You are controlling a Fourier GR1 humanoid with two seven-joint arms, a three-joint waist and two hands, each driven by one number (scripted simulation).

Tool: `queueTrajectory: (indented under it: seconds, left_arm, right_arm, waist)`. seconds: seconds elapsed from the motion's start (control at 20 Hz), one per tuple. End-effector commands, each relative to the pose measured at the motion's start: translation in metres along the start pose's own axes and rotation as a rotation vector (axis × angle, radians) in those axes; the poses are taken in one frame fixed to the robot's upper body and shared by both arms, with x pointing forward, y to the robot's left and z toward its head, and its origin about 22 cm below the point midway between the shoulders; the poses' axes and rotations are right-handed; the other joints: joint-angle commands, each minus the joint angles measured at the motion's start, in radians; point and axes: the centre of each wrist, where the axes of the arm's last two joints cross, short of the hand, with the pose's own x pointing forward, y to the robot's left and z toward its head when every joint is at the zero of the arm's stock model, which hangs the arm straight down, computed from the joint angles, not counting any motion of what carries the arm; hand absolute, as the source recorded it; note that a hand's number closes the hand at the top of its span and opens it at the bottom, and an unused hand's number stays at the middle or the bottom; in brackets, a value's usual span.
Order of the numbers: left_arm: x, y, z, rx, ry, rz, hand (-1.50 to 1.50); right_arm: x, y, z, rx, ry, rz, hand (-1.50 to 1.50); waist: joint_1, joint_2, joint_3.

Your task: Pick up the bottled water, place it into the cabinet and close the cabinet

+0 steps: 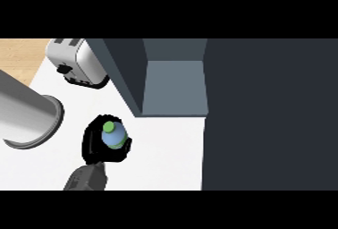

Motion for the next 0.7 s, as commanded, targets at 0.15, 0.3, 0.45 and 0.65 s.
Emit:
queueTrajectory:
  seconds: [0.15,0.3,0.45,0.65]
  left_arm:
    - [0.033,-0.059,-0.006,-0.086,-0.009,0.029,1.50]
    - [0.058,-0.111,-0.026,-0.162,-0.037,0.067,1.50]
    - [0.066,-0.130,-0.012,-0.178,0.006,0.027,1.50]
    - [0.095,-0.174,-0.011,-0.189,0.007,0.012,1.50]
  right_arm:
    - [0.027,0.006,-0.013,0.021,-0.064,0.007,-1.50]
    - [0.016,0.006,-0.019,0.024,-0.085,-0.002,-1.50]
    - [0.018,0.006,-0.018,0.024,-0.098,-0.006,-1.50]
    - [0.008,-0.001,-0.012,0.026,-0.072,-0.012,-1.50]
  waist:
    - [0.009,-0.001,0.000]
    - [0.010,-0.001,0.001]
    - [-0.001,0.000,0.000]
    - [-0.004,-0.001,0.001]
